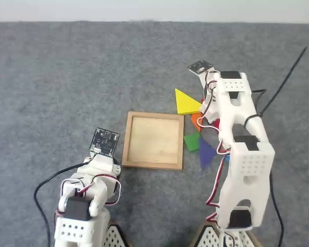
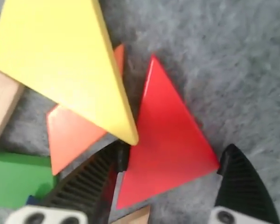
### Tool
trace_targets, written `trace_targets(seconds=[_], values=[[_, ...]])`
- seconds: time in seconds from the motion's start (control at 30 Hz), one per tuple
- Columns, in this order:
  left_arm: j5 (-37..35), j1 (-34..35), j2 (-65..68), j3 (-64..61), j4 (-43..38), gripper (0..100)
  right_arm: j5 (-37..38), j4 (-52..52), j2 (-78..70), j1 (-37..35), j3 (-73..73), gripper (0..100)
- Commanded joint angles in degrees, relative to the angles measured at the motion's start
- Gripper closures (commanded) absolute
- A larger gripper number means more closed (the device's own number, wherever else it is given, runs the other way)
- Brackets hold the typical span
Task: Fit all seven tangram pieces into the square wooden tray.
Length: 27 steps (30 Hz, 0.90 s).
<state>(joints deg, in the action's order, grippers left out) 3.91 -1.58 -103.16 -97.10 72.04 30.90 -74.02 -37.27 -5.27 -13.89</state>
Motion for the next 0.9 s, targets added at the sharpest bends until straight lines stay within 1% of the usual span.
trace_targets(seconds=[0.0,0.33,0.43,0.53,0.67,0.77,0.8,0.87], values=[[0.18,0.26,-0.88,0.57,0.18,98,-1.67,-2.68,4.62,-0.04,-0.18,72.1],[0.18,0.26,-0.88,0.57,0.18,98,-1.85,-8.22,12.97,-0.57,0.00,72.2],[0.18,0.26,-0.88,0.57,0.18,98,-3.69,-8.66,14.99,-0.75,0.00,72.2],[0.18,0.26,-0.88,0.57,0.18,98,-3.87,-10.24,16.84,-1.63,0.00,72.2],[0.18,0.26,-0.88,0.57,0.18,98,-3.78,-11.91,18.07,-3.56,0.00,72.1],[0.18,0.26,-0.88,0.57,0.18,98,-3.69,-11.74,17.10,-3.65,0.00,71.8],[0.18,0.26,-0.88,0.57,0.18,98,-3.60,-11.65,16.40,-3.56,0.00,70.5],[0.18,0.26,-0.88,0.57,0.18,98,-1.58,-11.65,14.37,-3.47,0.00,64.6]])
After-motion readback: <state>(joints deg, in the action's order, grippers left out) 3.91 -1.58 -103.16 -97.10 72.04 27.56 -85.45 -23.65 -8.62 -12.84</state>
